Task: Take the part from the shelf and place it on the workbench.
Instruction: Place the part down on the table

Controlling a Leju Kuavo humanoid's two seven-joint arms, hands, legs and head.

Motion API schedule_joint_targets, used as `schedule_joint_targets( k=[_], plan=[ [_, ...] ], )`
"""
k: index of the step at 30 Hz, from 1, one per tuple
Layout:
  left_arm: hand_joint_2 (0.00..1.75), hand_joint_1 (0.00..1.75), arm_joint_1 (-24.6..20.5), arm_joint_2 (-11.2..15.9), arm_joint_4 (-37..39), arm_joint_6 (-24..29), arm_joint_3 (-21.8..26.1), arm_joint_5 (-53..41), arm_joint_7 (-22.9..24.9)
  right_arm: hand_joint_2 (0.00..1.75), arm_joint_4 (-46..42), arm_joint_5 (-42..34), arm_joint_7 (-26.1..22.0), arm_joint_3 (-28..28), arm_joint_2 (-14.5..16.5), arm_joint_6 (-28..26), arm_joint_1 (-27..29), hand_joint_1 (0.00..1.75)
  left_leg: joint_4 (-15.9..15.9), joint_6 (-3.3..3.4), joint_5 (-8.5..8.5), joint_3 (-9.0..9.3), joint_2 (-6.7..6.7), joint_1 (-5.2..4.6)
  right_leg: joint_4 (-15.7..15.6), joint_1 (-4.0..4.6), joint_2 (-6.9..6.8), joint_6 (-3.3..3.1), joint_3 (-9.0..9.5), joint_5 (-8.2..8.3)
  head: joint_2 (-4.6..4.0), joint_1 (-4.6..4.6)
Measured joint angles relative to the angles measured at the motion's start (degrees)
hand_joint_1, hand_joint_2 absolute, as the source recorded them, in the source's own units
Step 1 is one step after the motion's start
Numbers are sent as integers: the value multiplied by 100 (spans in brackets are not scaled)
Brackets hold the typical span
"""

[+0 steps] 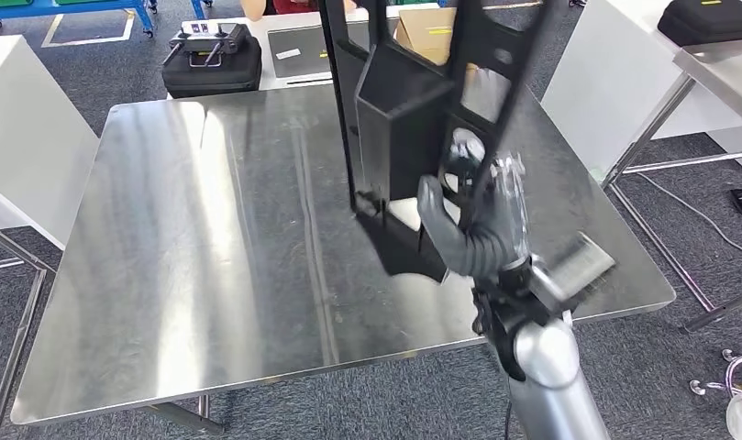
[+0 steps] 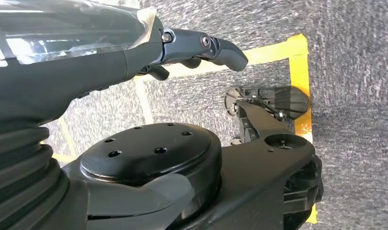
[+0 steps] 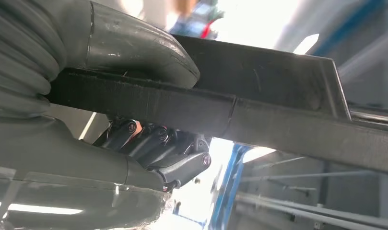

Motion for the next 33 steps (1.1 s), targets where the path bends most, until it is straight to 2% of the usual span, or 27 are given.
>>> schedule_joint_targets(
  k=[8, 19, 26, 33],
  plan=[
    [175, 0, -69, 71, -31, -7, -244, -24, 52, 175, 1502, 1891, 701, 339, 100, -242, -1231, 175, 3, 49, 13, -7, -12, -14, -37, -8, -2, 60, 15, 37, 0, -1],
    [175, 0, -84, 131, -40, -34, -293, 158, 45, 175, 4183, 3723, 1345, 992, 589, -596, -2685, 175, -1, 55, 22, -5, -12, 16, -36, 12, -4, 66, 9, 41, 0, -1],
    [175, 0, -98, 21, -90, 129, -333, 280, 82, 175, 5806, 4797, 1977, 1449, 774, -585, -3255, 175, -2, 55, 22, -8, -16, 18, -35, 17, -6, 65, 8, 40, 0, 0],
    [175, 0, -98, -6, -94, 132, -353, 358, 84, 175, 6728, 5148, 2344, 1666, 775, -519, -3441, 175, -1, 56, 22, -13, -15, 13, -35, 15, -7, 65, 3, 41, 0, -1]
  ],
)
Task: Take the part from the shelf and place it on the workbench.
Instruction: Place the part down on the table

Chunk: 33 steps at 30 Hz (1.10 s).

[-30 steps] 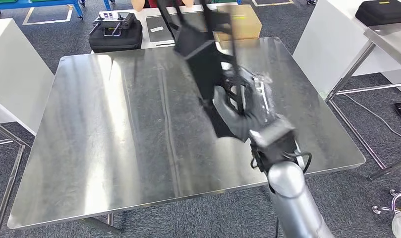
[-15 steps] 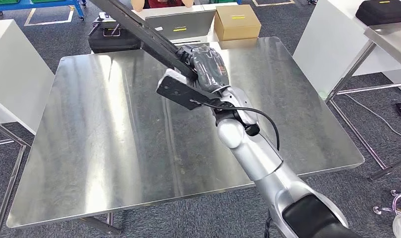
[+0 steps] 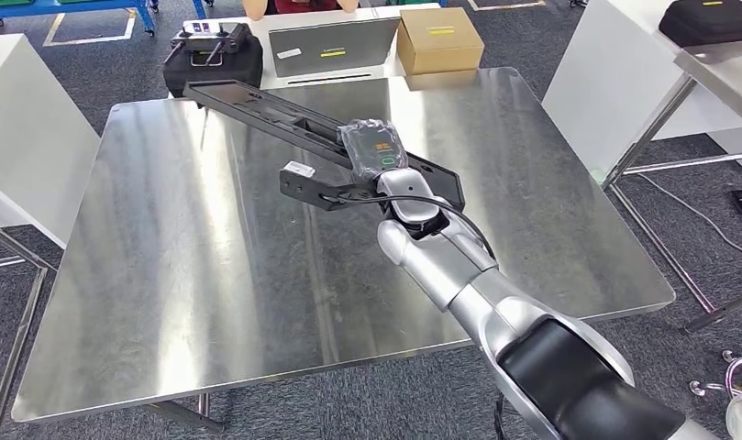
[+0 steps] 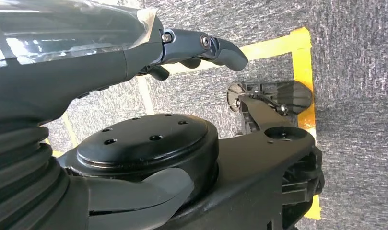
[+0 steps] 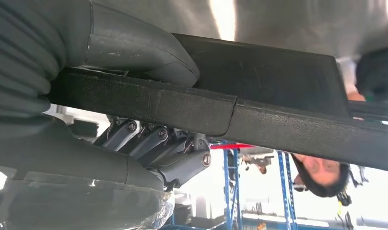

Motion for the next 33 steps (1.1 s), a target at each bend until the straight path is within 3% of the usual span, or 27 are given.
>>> schedule_joint_targets(
  k=[7, 11, 20, 24, 33],
  plan=[
    [175, 0, 2, -14, -20, -15, -6, 46, 2, 175, 554, 178, 623, 108, -117, 403, -10, 175, 0, 0, 0, -1, -3, 0, -1, 0, -2, 0, -4, 0, 0, 1],
    [175, 0, 3, -15, -41, -11, -51, -23, 76, 175, 765, 163, 857, 73, -323, 446, 118, 0, 0, 0, 0, -4, -2, 0, -1, 0, -1, 0, -5, 0, 0, 0],
    [175, 0, -24, -11, -58, 69, -109, -28, 160, 175, 873, 237, 906, -137, -549, 446, 216, 0, 0, 1, -1, -5, 1, 0, -1, 1, -1, 1, -10, 1, 0, 0],
    [0, 0, -31, -32, -89, 142, -109, 18, 153, 175, 873, 312, 909, -192, -569, 446, 227, 0, 0, 0, 0, -4, 1, 1, 0, 1, 0, 1, -10, 0, 0, 0],
    [0, 0, -43, -45, -131, 166, -110, 32, 191, 175, 873, 365, 913, -287, -588, 419, 251, 0, 0, 0, 0, -5, 1, 0, -1, 1, -1, 1, -10, 0, 0, 0]
  ],
)
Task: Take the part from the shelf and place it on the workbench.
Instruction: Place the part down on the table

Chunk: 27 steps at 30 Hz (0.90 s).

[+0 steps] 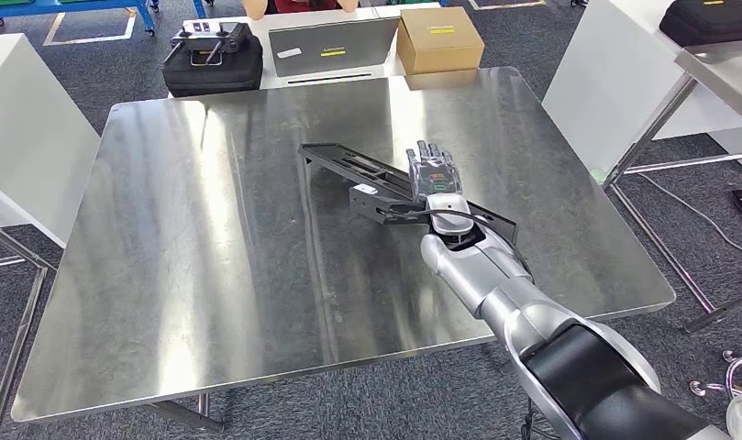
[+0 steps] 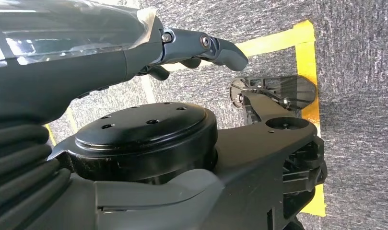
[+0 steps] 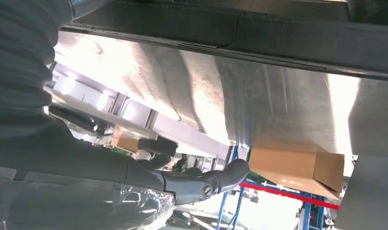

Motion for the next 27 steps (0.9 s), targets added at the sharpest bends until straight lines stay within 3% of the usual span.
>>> schedule_joint_targets(
  k=[18, 27],
  plan=[
    [0, 0, -21, 1, -5, 5, -123, -48, -91, 175, -628, -57, -893, -970, -148, -913, -39, 0, 0, 0, 0, -3, 0, 0, 0, 0, 0, 0, -1, 0, 0, 0],
    [0, 0, -72, 2, -5, 46, -141, 3, -82, 175, -1203, -944, -1696, -1629, -29, -1083, -31, 0, 0, 0, 0, -5, -1, 0, 0, 0, 0, 0, -2, 0, 0, 0]
  ],
)
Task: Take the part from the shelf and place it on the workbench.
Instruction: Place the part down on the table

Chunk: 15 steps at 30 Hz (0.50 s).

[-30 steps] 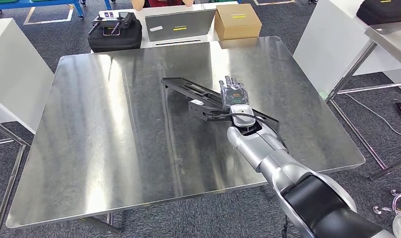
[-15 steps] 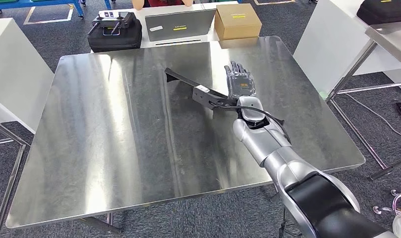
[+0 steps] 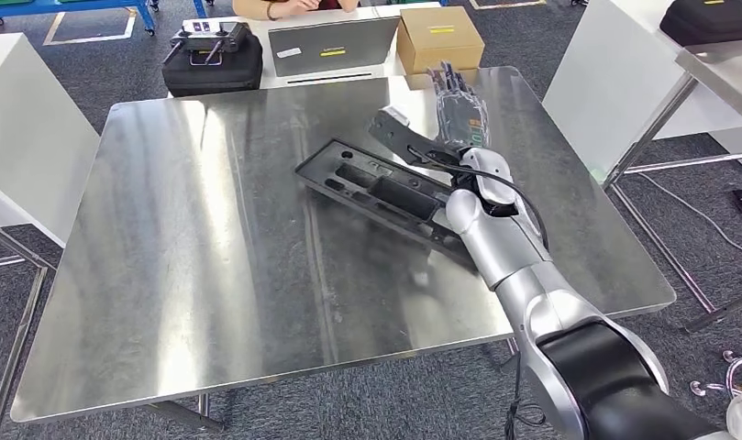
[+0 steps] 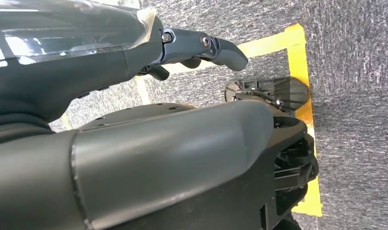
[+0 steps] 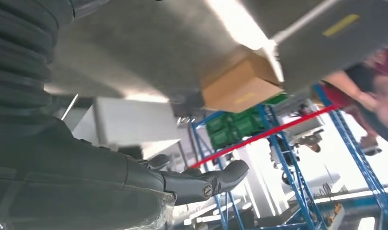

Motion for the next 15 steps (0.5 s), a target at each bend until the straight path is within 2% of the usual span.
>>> schedule_joint_targets(
  k=[4, 10, 15],
  plan=[
    [0, 0, -1, 2, 0, 8, 0, 49, -12, 175, -514, -973, -491, -296, 138, 163, 72, 0, 0, 0, 0, -2, 1, 1, 0, 0, 1, 0, -3, 0, 0, 0],
    [0, 0, 1, 3, 0, 8, 0, 88, -39, 175, -1194, -1862, -831, -507, 260, 380, 219, 0, -1, 0, 0, -3, 0, 1, 0, 0, 0, -1, -4, 0, 0, 0],
    [0, 0, 8, 7, 1, 3, 0, 144, -130, 175, -2269, -4056, -1275, -557, 316, 1026, 674, 0, -1, 0, 0, -3, -2, 0, 0, 0, -1, -1, -4, -1, 0, 0]
  ],
)
